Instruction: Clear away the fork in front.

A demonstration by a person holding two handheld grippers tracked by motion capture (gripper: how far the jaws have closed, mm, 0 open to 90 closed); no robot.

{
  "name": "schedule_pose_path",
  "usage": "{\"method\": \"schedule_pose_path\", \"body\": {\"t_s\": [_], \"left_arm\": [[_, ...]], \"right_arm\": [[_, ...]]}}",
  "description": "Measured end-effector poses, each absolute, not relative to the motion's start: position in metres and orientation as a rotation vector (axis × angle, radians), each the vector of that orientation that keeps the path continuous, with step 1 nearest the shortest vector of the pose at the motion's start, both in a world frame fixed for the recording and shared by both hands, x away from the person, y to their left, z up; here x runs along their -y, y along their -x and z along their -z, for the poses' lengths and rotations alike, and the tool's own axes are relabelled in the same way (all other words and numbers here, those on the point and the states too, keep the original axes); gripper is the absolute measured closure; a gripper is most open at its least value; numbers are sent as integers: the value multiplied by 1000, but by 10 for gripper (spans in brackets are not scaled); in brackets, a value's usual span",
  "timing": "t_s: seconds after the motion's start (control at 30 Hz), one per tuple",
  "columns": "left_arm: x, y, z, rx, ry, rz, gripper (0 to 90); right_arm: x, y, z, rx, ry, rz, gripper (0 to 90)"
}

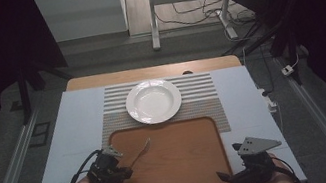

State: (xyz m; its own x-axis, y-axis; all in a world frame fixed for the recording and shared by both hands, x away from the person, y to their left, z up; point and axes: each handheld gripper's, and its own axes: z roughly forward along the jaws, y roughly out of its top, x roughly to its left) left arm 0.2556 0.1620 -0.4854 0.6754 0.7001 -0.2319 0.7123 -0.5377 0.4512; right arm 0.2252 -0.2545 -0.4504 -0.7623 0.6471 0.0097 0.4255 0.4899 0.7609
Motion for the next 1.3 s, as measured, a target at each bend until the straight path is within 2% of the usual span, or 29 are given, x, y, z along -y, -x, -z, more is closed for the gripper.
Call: {"method": "schedule_pose_path", "body": {"t_s": [0.2, 0.47, 0.77, 0.83, 0.87, 1.0, 1.3], "left_arm": [[-156, -264, 500, -1161, -2405, 62, 796], [-150, -267, 509, -1188, -2447, 35, 785], [-157, -270, 498, -1157, -2371, 50, 724], [-159, -272, 493, -1142, -2345, 51, 755], [-160, -274, 490, -1138, -2339, 47, 812], [-162, -282, 484, -1120, -2316, 45, 885], [-152, -306, 483, -1073, -2297, 58, 888]], "right_arm": [[260, -223, 453, -2462, -932, -1110, 0], [264, -222, 452, -2446, -958, -1127, 0], [263, -222, 452, -2457, -953, -1116, 0], [263, -223, 453, -2463, -949, -1106, 0], [262, -223, 453, -2466, -947, -1104, 0], [261, -223, 454, -2475, -944, -1083, 0], [258, -224, 455, -2489, -935, -1054, 0]]}}
